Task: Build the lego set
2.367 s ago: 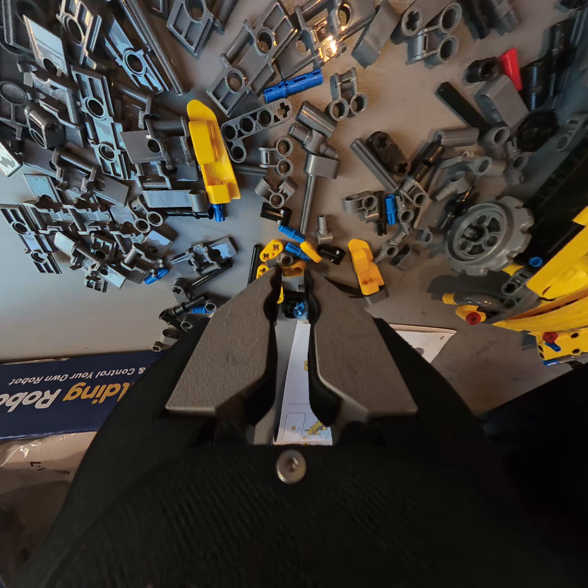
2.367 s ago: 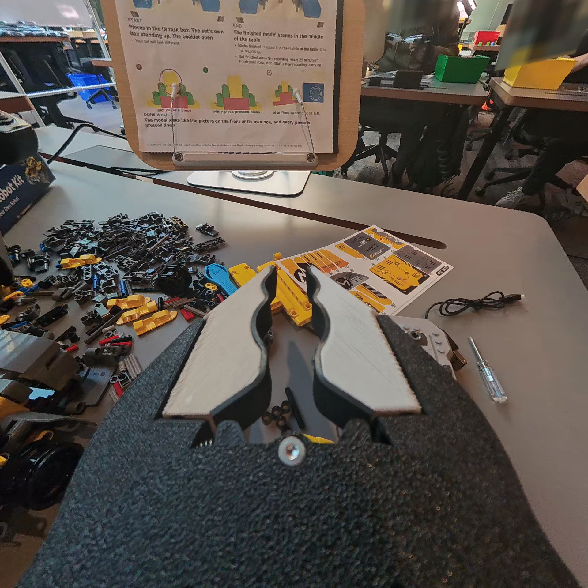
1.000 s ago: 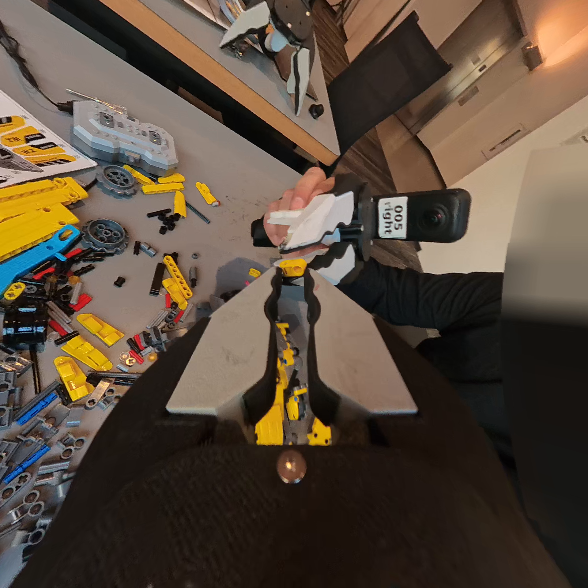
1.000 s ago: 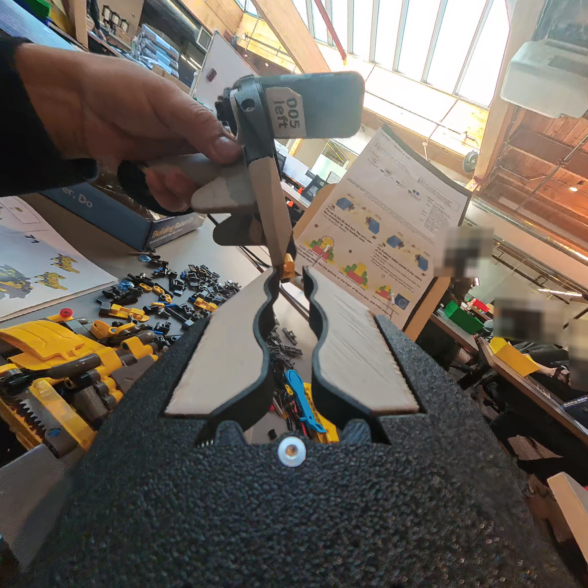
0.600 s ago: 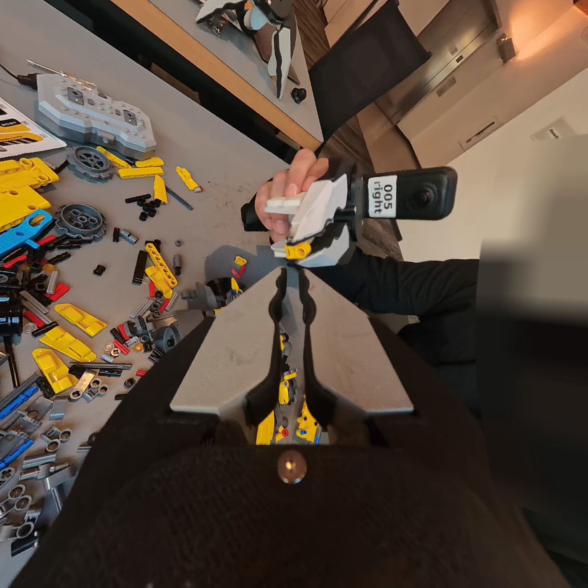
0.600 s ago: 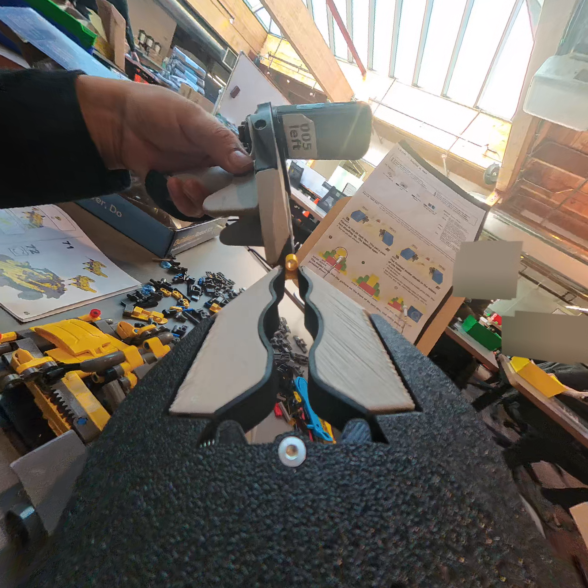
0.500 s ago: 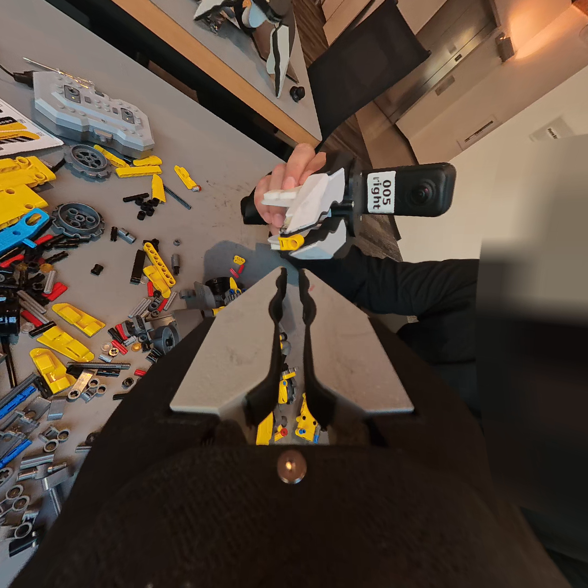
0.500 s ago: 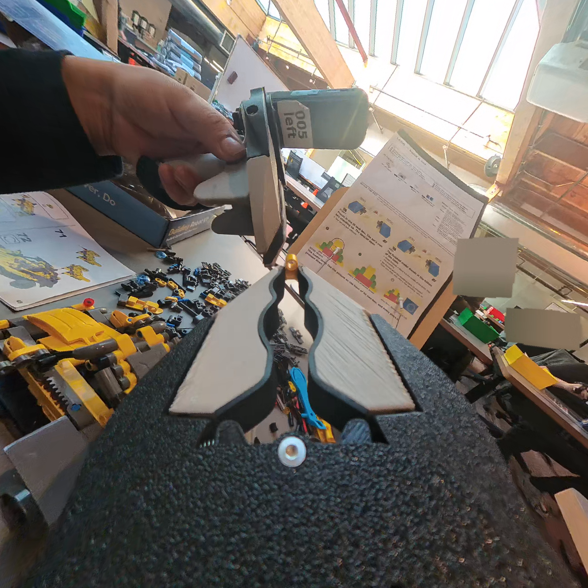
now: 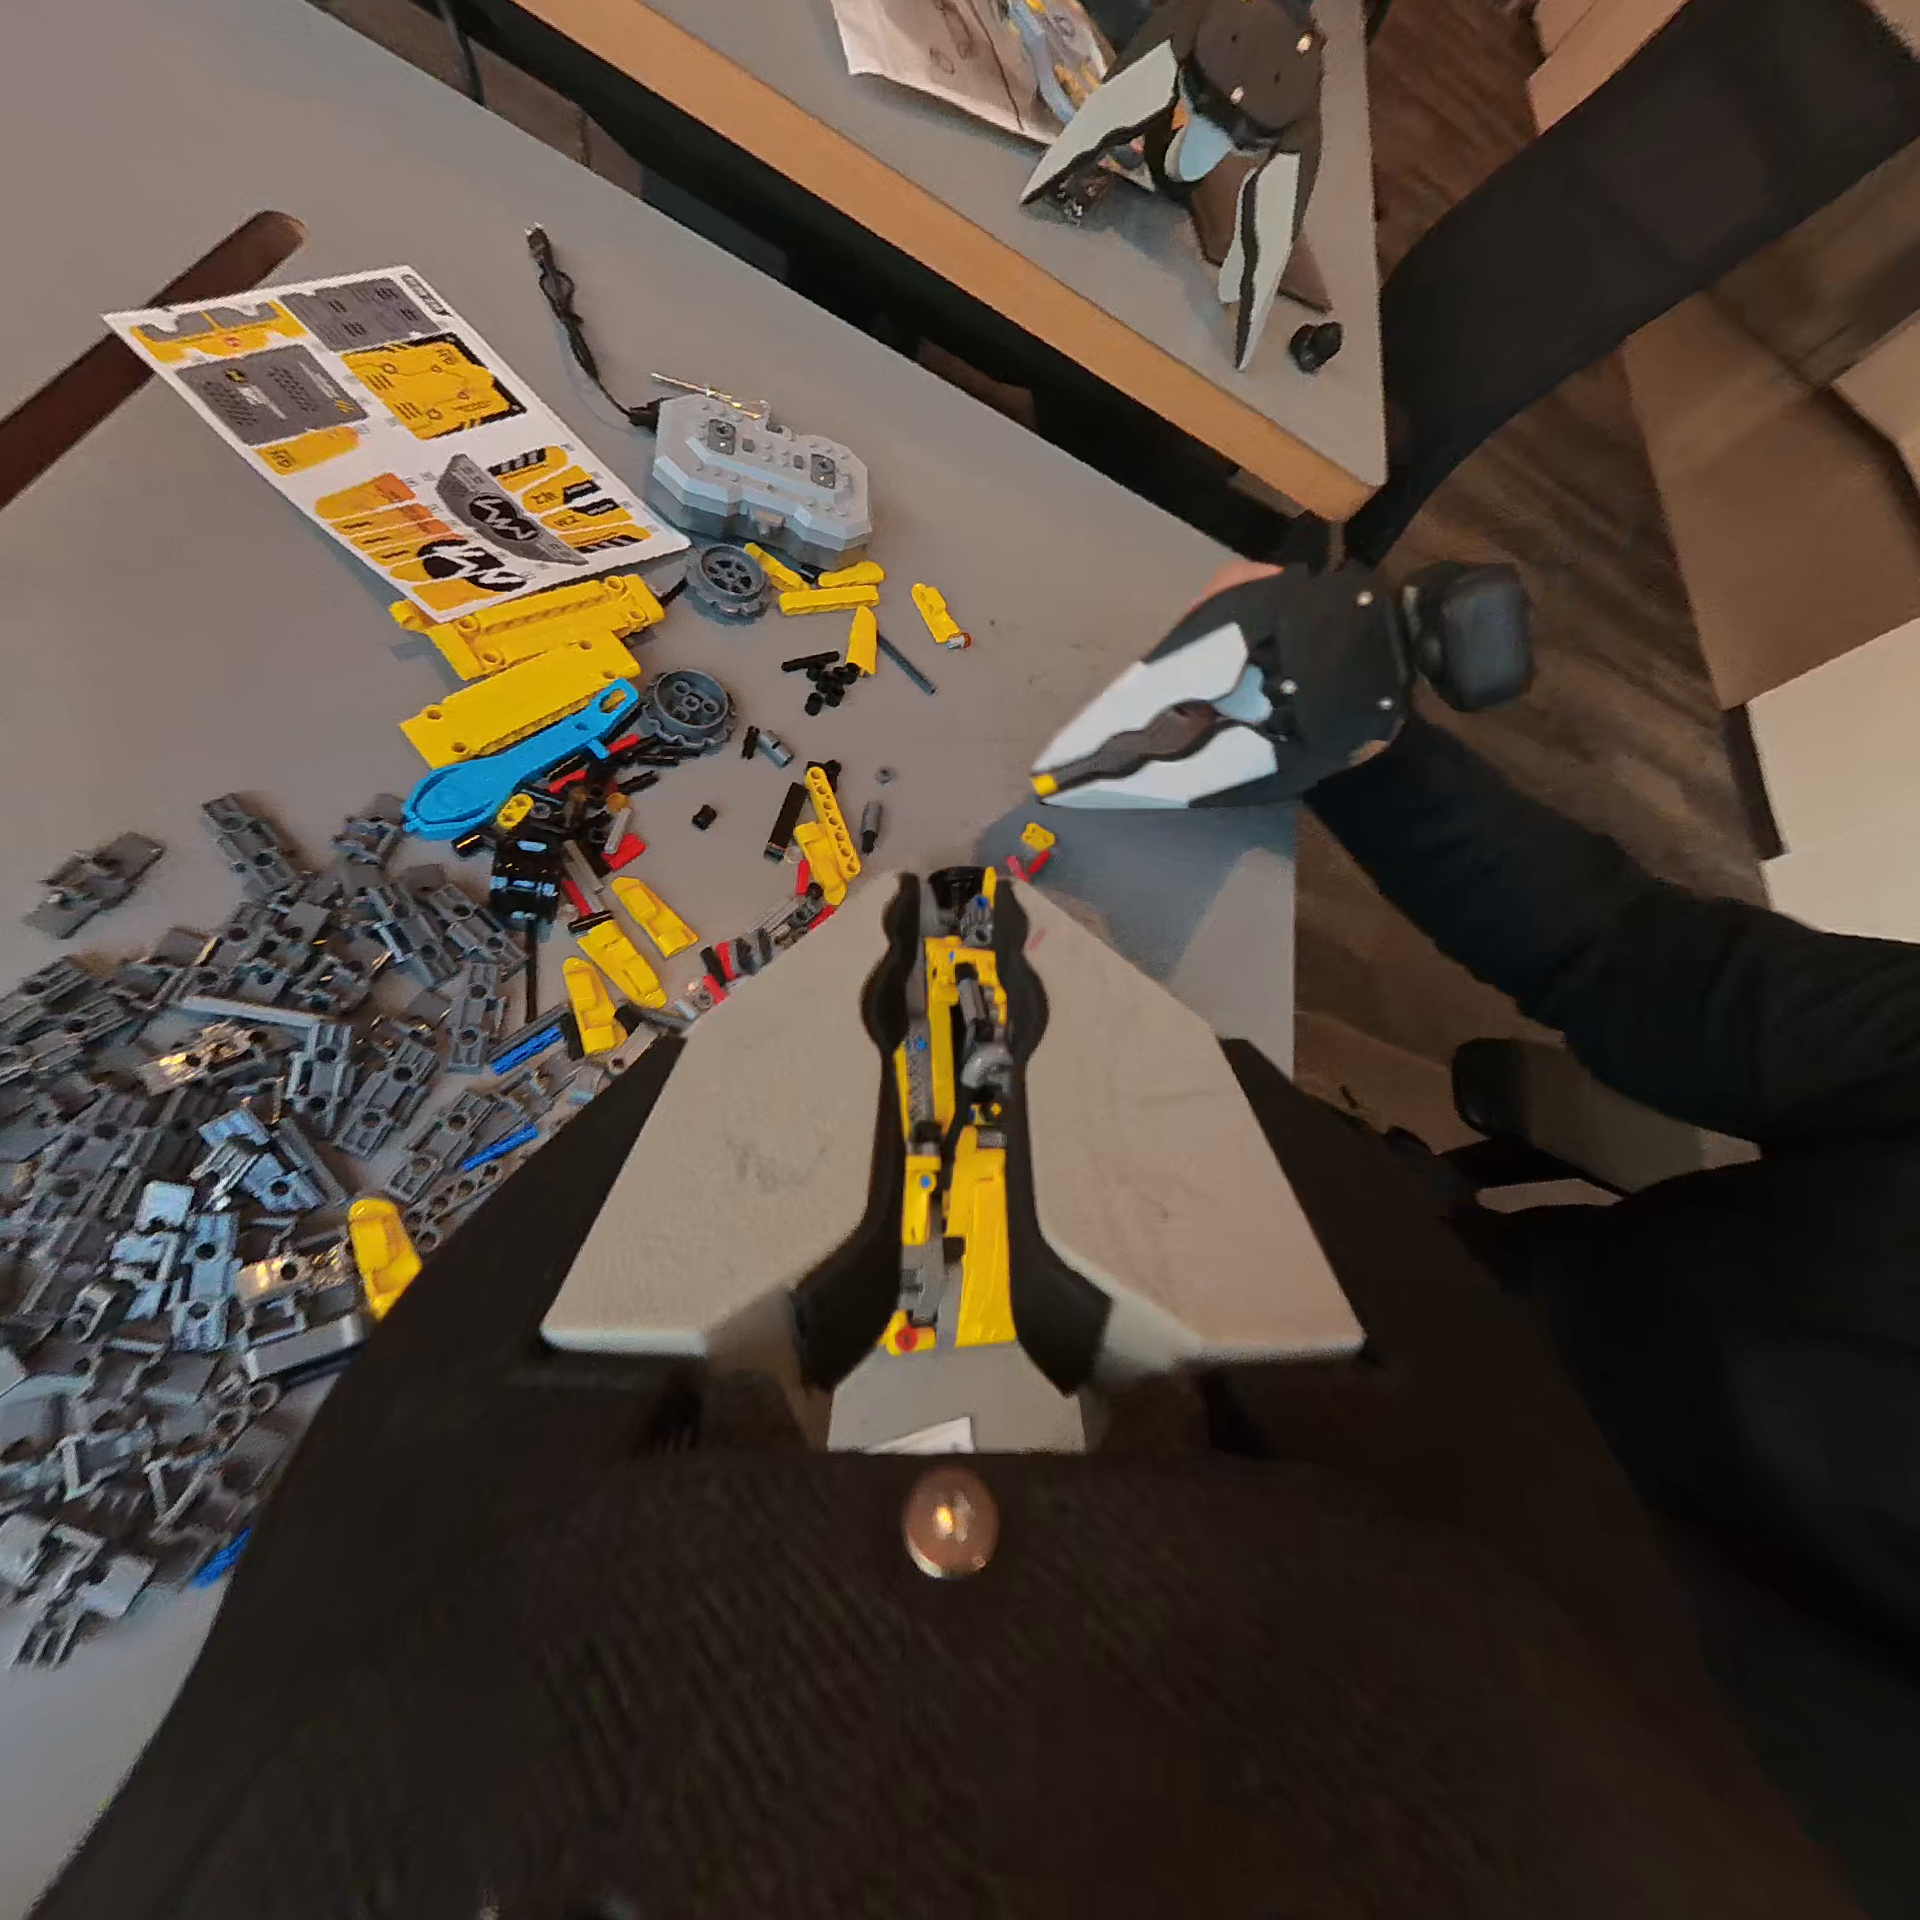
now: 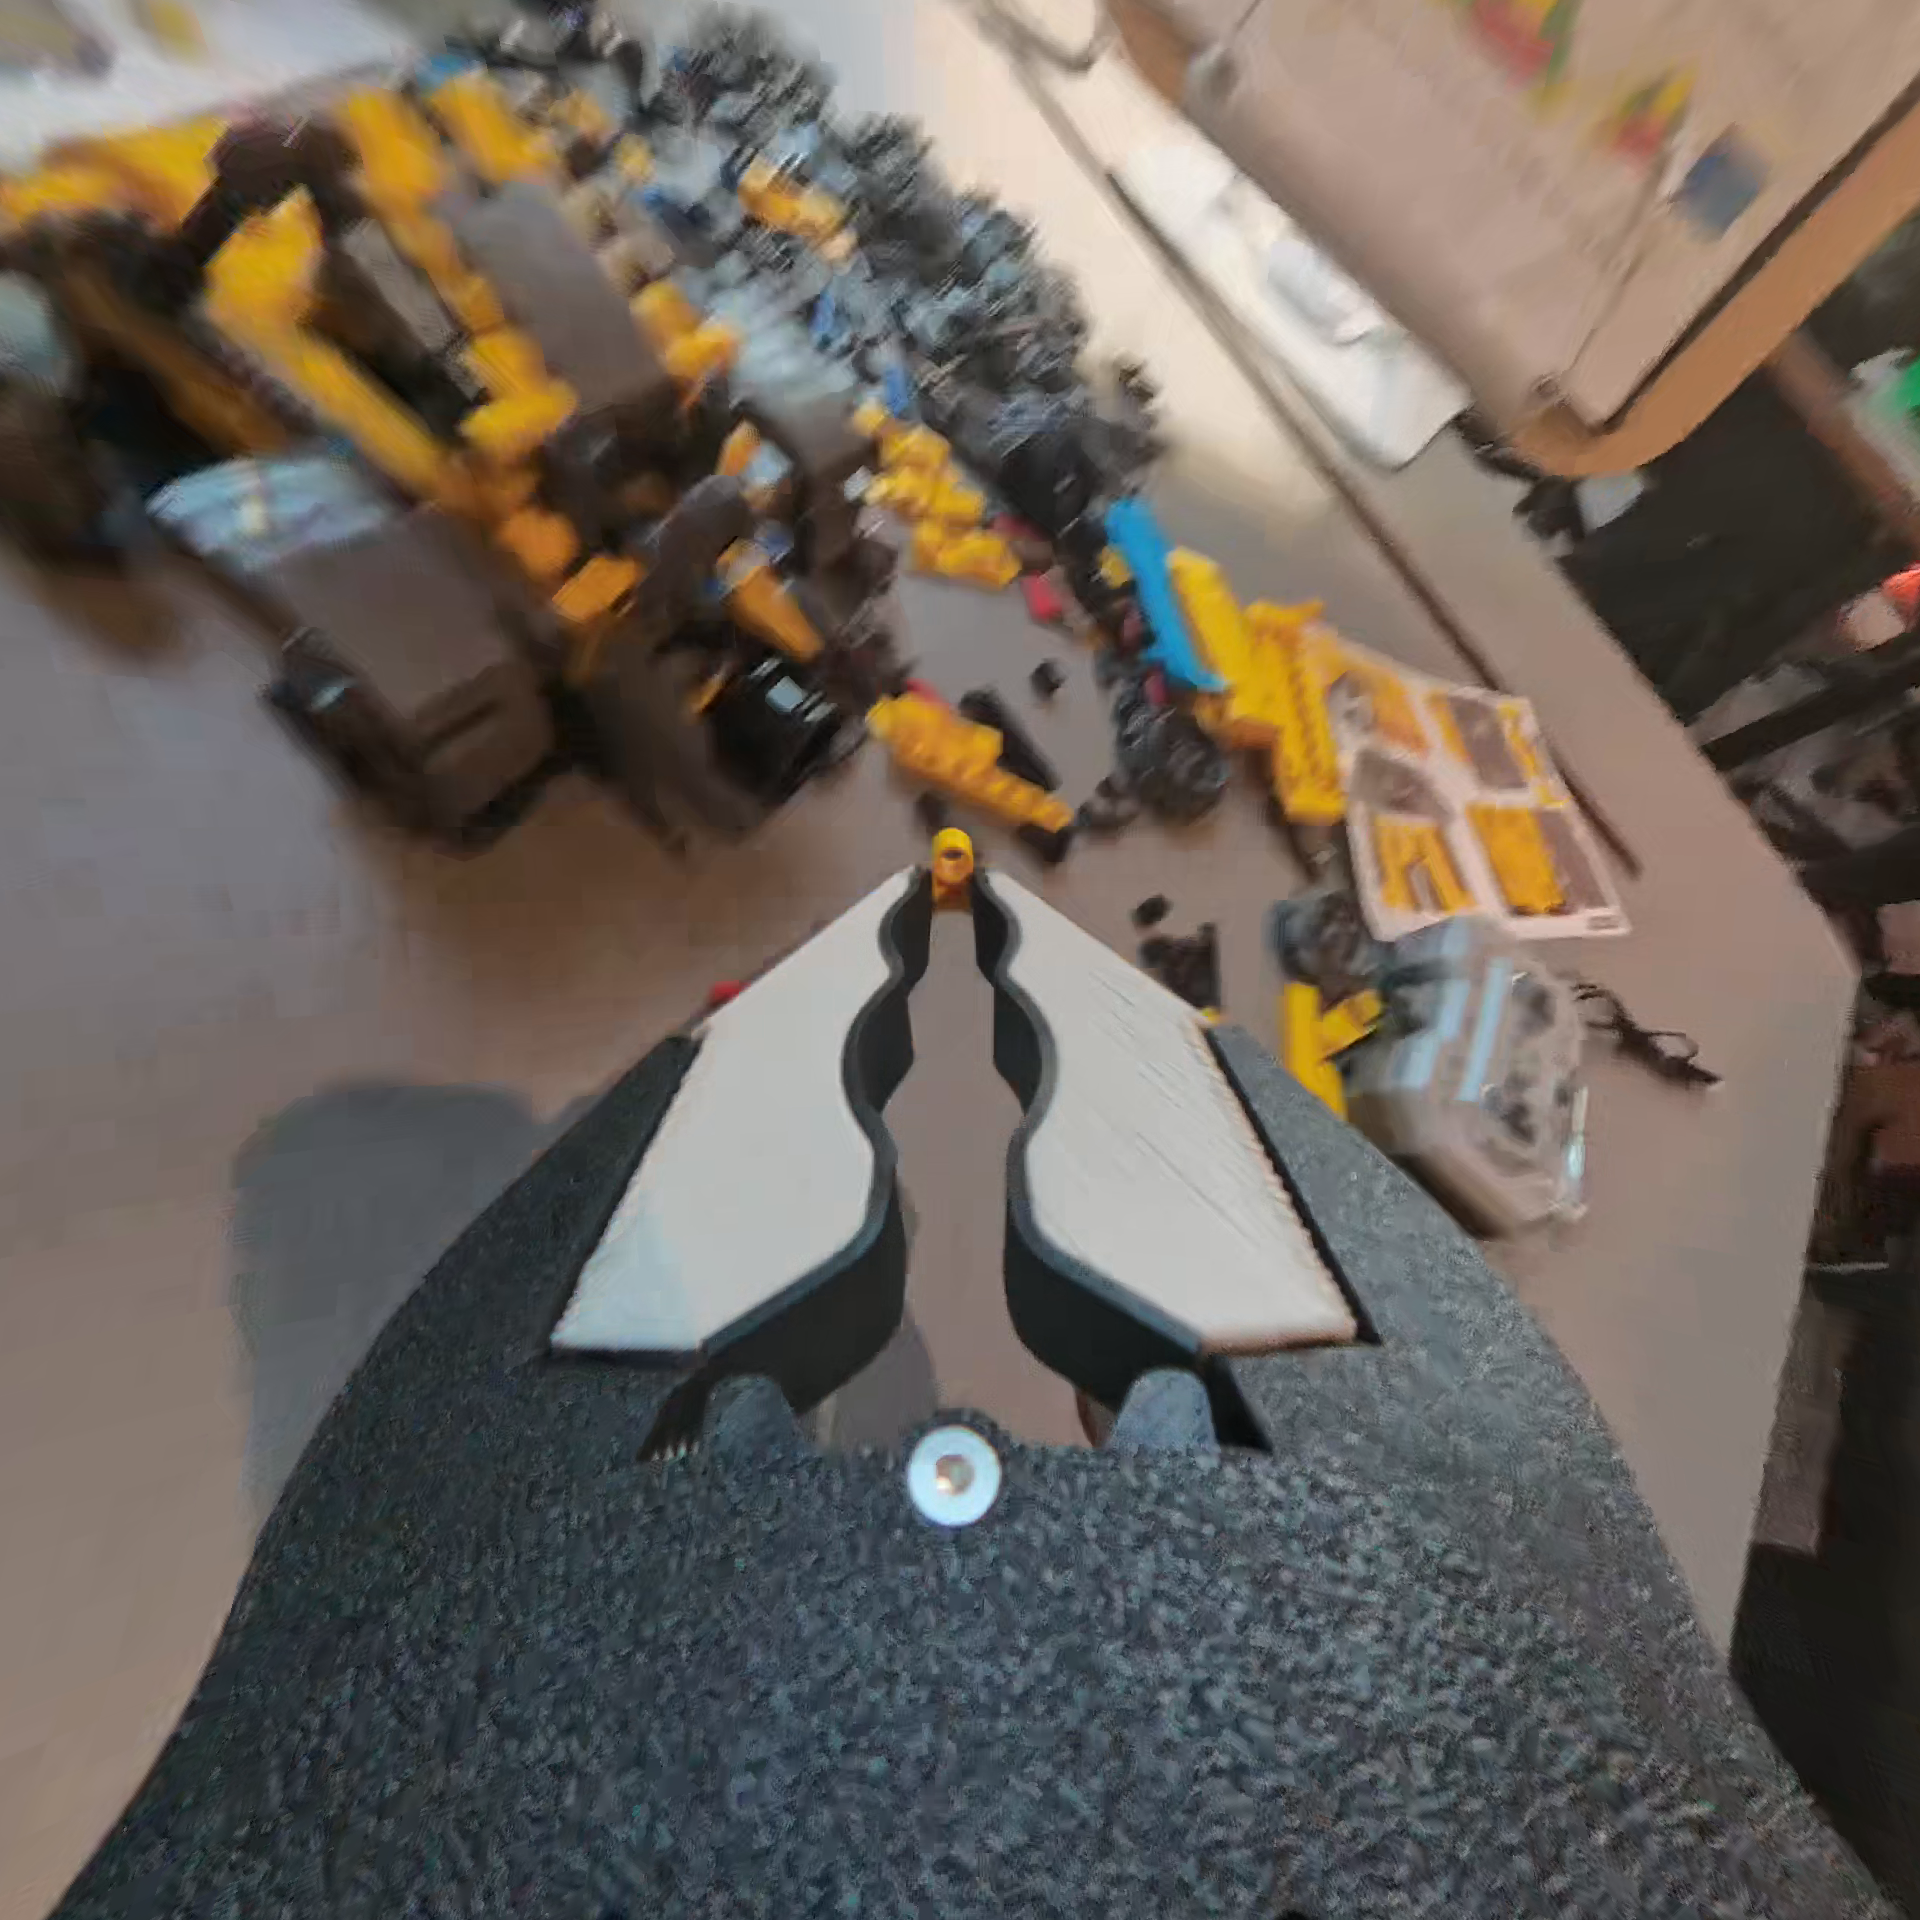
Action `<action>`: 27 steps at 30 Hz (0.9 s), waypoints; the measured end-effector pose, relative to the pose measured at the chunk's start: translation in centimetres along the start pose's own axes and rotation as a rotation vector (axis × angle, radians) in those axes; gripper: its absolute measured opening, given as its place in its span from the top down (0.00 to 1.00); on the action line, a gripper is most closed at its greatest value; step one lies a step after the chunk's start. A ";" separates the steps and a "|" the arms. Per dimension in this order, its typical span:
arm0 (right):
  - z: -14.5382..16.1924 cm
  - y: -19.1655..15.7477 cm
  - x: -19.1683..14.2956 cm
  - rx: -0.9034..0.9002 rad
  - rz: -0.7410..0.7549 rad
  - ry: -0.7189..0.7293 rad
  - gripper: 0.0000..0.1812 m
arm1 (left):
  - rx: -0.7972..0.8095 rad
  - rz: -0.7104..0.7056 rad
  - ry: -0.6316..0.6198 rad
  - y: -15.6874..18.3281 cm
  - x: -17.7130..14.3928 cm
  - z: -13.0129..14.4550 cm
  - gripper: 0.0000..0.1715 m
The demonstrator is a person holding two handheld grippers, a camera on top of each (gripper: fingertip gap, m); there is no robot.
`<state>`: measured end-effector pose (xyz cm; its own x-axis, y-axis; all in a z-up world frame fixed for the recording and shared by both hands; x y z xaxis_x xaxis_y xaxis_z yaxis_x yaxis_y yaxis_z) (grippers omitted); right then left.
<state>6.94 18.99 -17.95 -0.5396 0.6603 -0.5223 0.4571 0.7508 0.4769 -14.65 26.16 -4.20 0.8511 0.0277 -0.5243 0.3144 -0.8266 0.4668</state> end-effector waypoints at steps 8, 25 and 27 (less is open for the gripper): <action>3.0 -4.7 -2.1 0.000 -0.093 -0.147 0.96 | 0.045 -0.090 0.021 0.5 -2.4 0.4 0.93; 4.1 -0.3 -5.0 0.333 0.332 0.068 0.89 | 0.307 -0.102 0.015 10.1 6.1 -1.5 0.93; 4.8 1.3 -6.0 0.341 0.502 0.063 0.90 | 0.348 -0.109 -0.014 10.7 6.8 -1.1 0.92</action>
Point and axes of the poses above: each gripper's, where its closed fingertips meet, x out along the fingers, z out of its underside, y = z × x across the jaws, the point moved 5 cm from there along -x, back along the fingers, and after that the axes turned 5 degrees about -x, right-handed, at the moved point
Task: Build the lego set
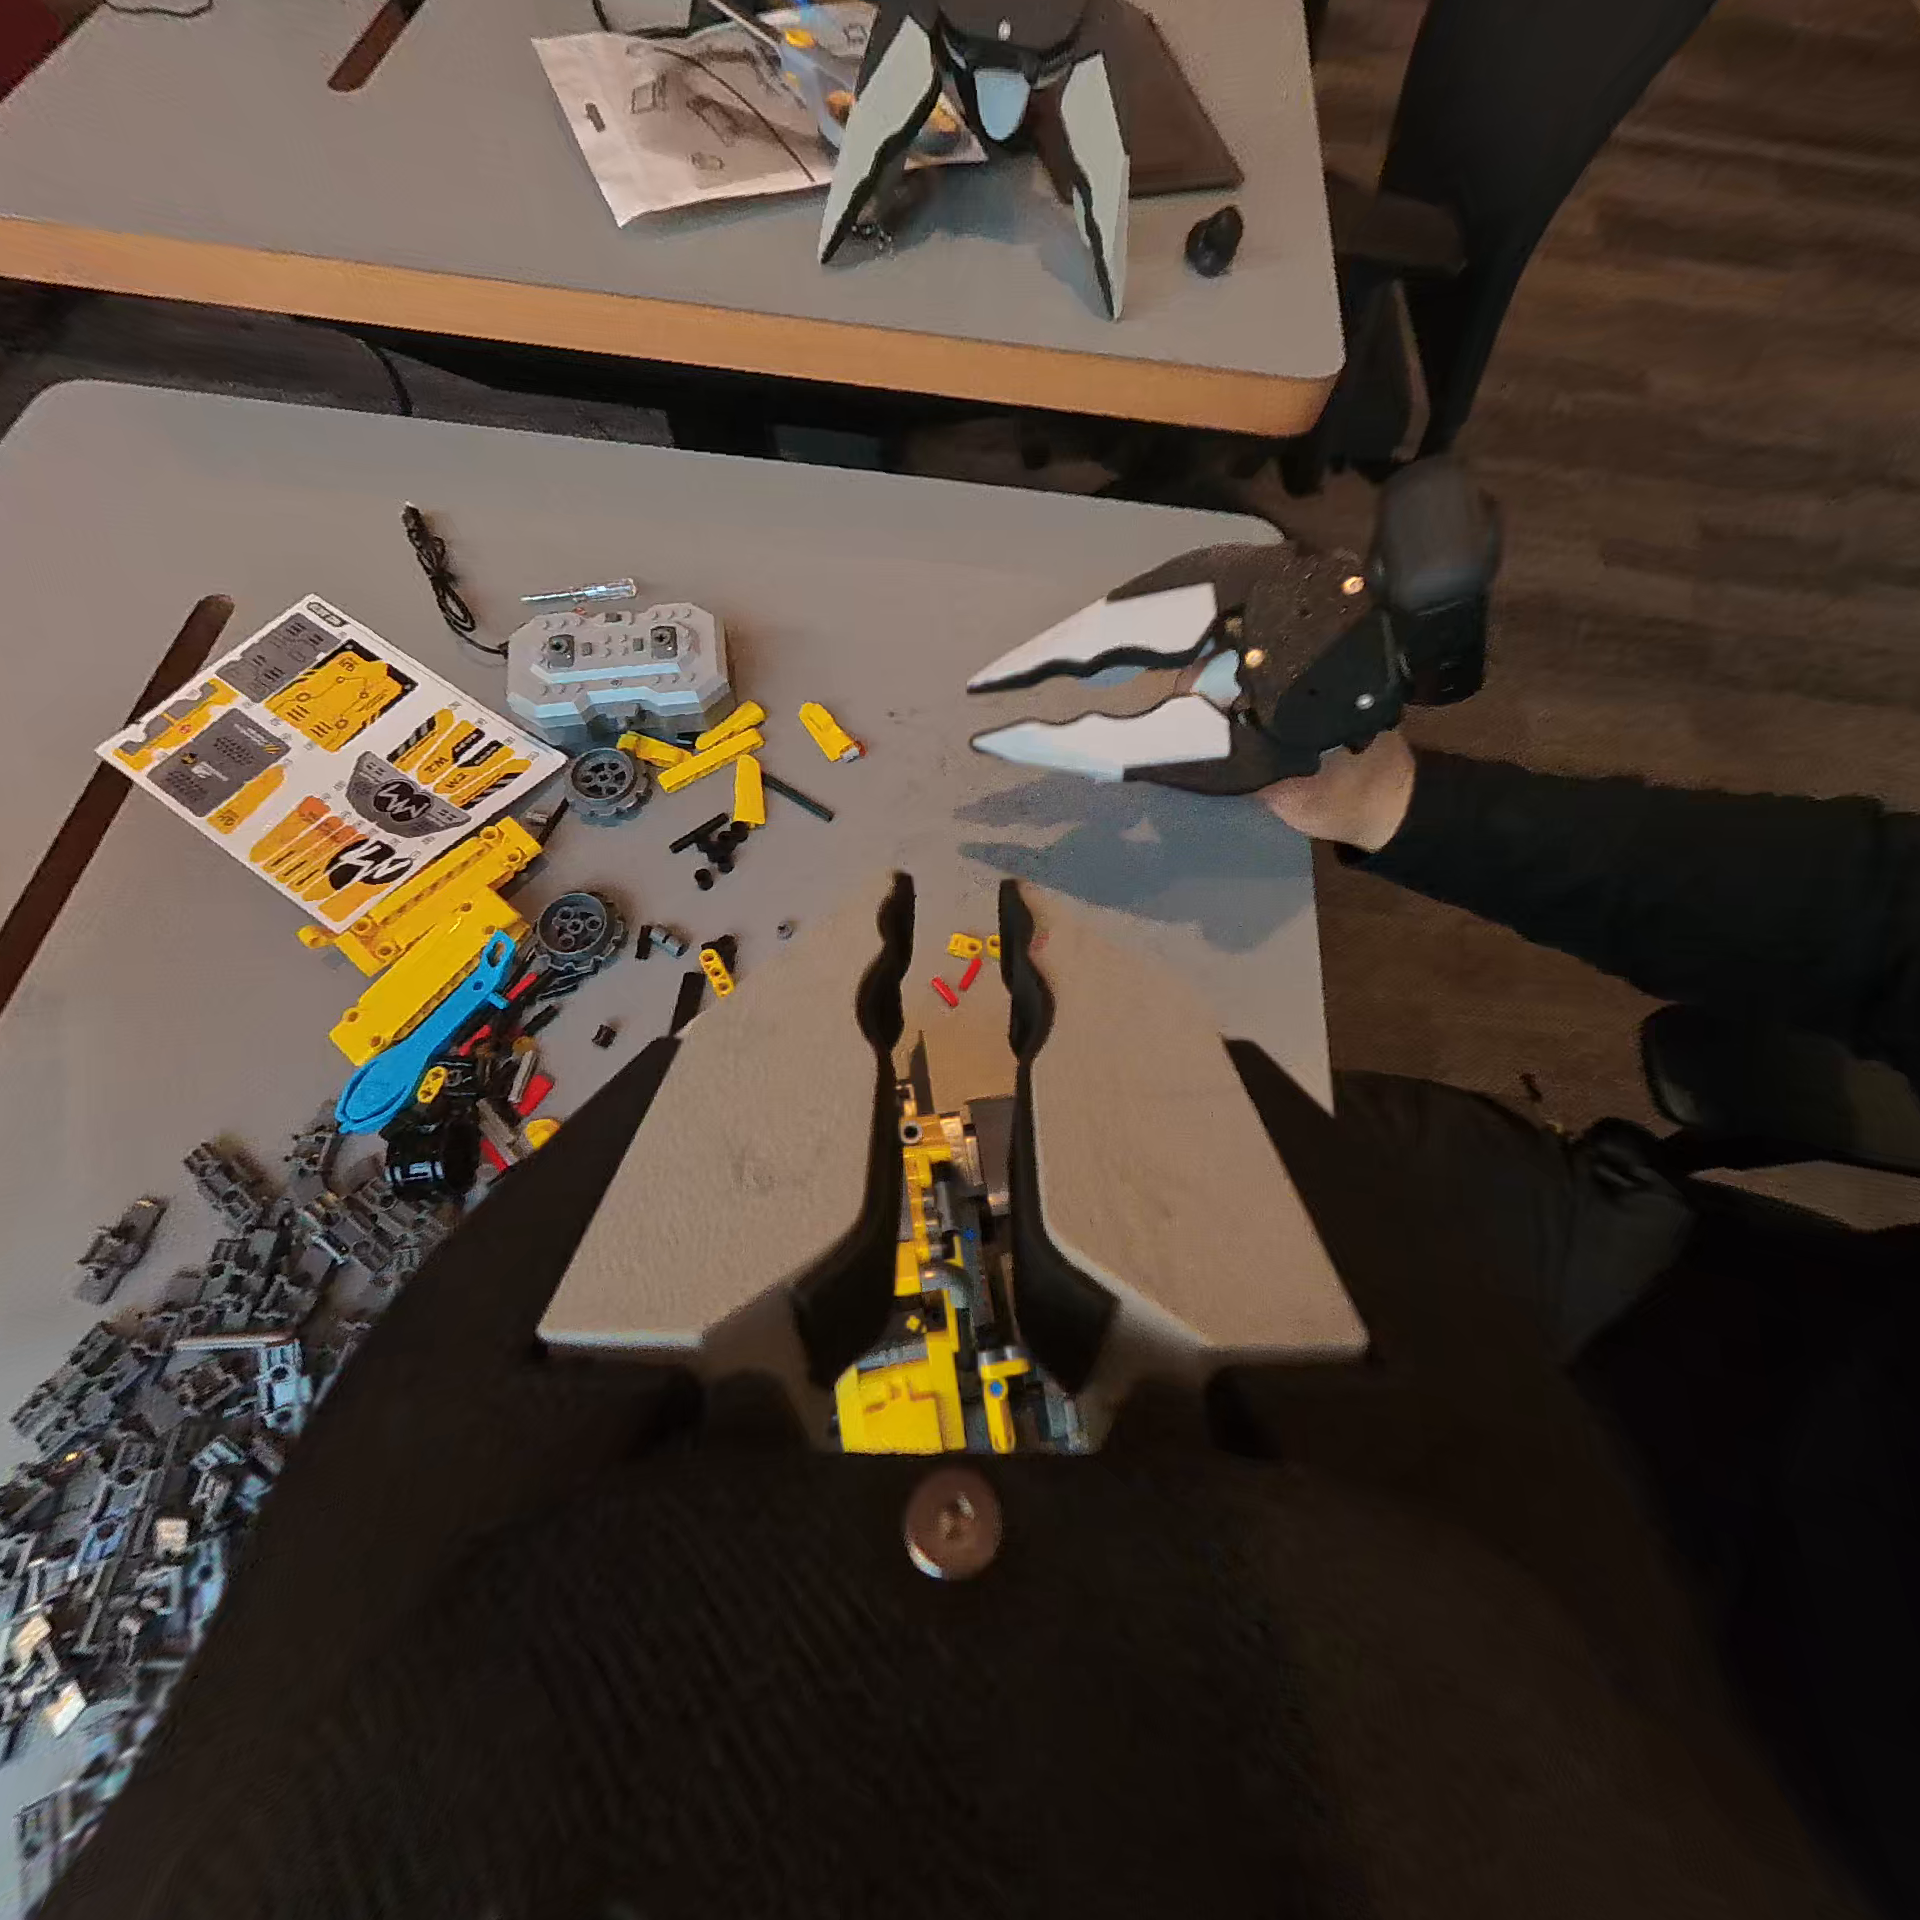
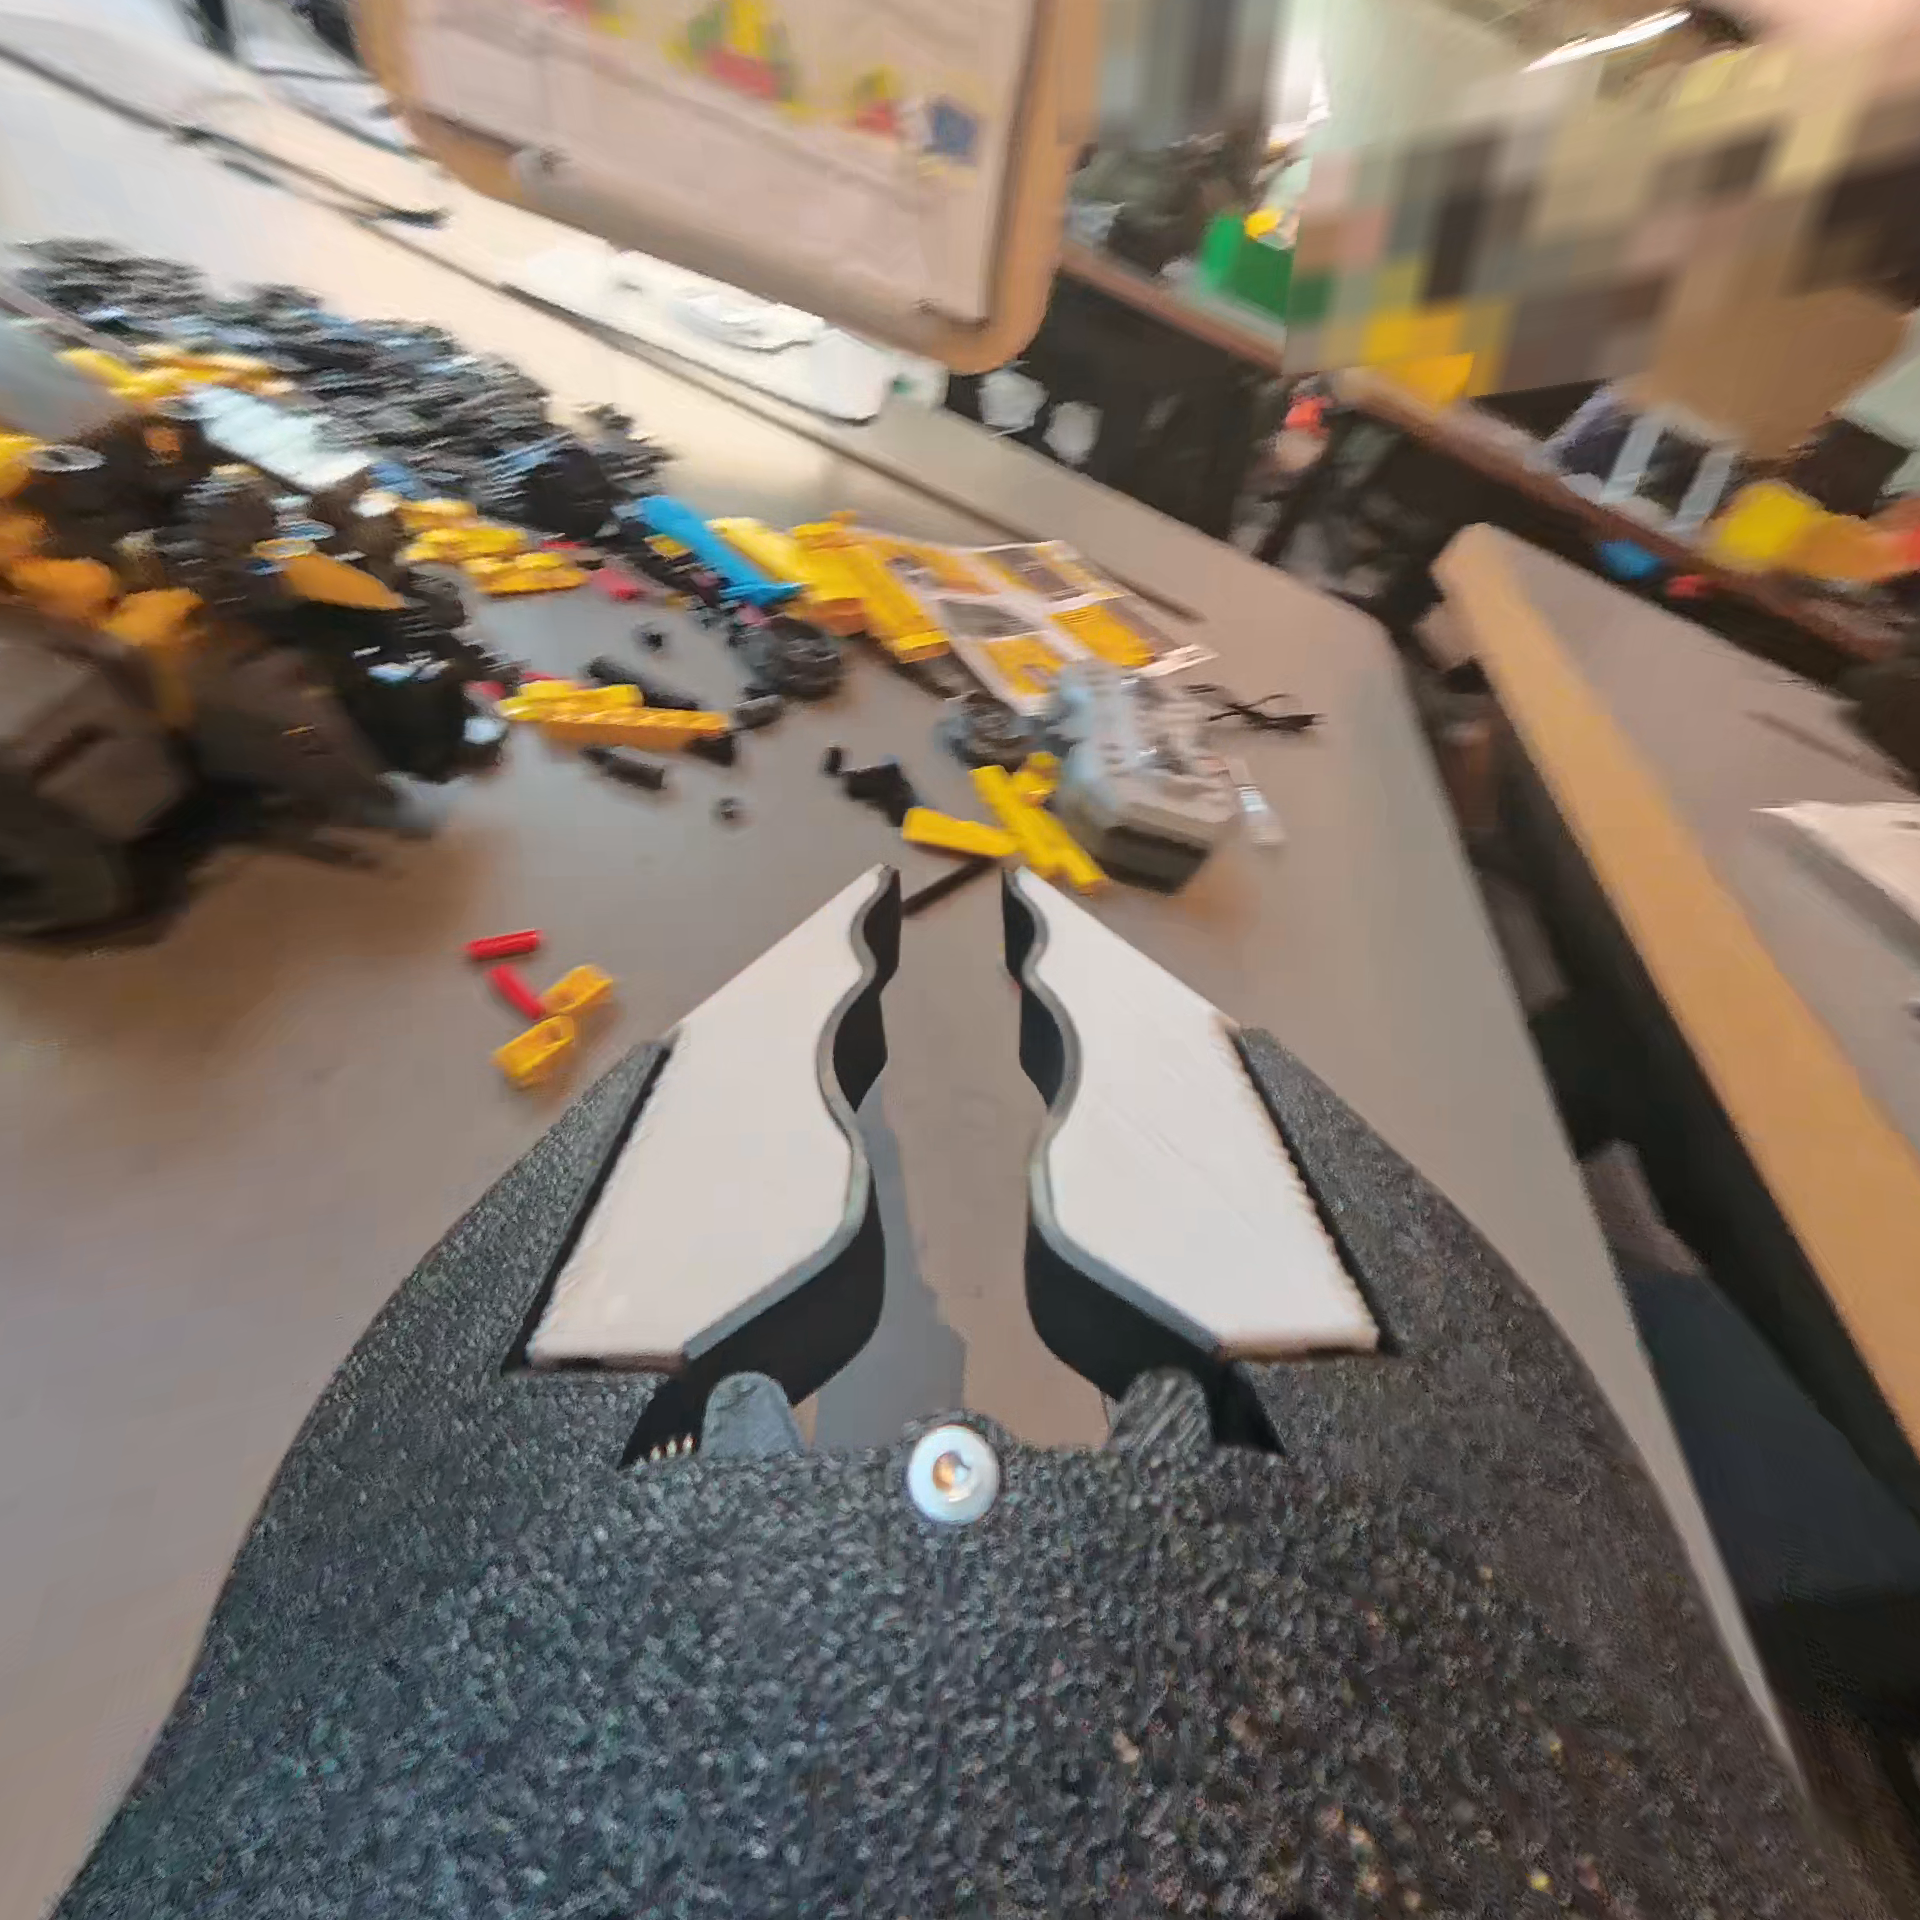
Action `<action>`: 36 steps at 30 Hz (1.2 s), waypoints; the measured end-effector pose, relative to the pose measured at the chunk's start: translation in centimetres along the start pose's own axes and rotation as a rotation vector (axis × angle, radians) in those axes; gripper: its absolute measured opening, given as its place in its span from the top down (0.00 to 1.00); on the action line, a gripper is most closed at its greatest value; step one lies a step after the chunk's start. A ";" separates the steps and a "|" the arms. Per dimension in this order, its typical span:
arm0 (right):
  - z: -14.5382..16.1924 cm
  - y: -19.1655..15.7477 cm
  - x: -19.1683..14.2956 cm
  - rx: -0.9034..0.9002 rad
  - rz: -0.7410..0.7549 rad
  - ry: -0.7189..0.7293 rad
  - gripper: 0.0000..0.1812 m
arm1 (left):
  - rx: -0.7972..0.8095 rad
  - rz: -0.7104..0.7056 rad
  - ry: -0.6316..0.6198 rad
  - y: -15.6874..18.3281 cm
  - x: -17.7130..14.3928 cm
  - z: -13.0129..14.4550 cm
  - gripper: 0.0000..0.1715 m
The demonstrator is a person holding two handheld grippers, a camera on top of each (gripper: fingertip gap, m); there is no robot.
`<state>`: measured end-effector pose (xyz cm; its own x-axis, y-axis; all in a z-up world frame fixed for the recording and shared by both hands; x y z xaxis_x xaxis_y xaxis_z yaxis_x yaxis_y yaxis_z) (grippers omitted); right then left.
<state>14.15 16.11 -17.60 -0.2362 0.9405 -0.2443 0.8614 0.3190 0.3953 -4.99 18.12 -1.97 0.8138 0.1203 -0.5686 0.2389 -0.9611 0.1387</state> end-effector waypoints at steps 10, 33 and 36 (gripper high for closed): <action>0.4 -0.6 0.7 -0.175 0.127 -0.062 0.94 | 0.035 -0.027 -0.033 0.1 0.7 0.3 0.89; -0.1 -0.9 -0.3 -0.114 0.030 0.024 1.00 | 0.209 -0.218 -0.122 1.1 1.4 0.8 0.89; -0.3 -0.7 -0.7 -0.072 0.009 0.059 1.00 | 0.199 -0.210 -0.139 1.5 -0.5 2.1 0.89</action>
<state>13.58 15.31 -17.43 -0.2561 0.9481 -0.1885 0.8296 0.3157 0.4606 -6.17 16.10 -3.21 0.6744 0.2995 -0.6748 0.2746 -0.9502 -0.1473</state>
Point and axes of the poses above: each gripper's, where its closed fingertips meet, x out along the fingers, z out of its underside, y = z × x across the jaws, the point moved 5 cm from there along -x, back along the fingers, and after that the axes turned 5 degrees about -x, right-handed, at the moved point
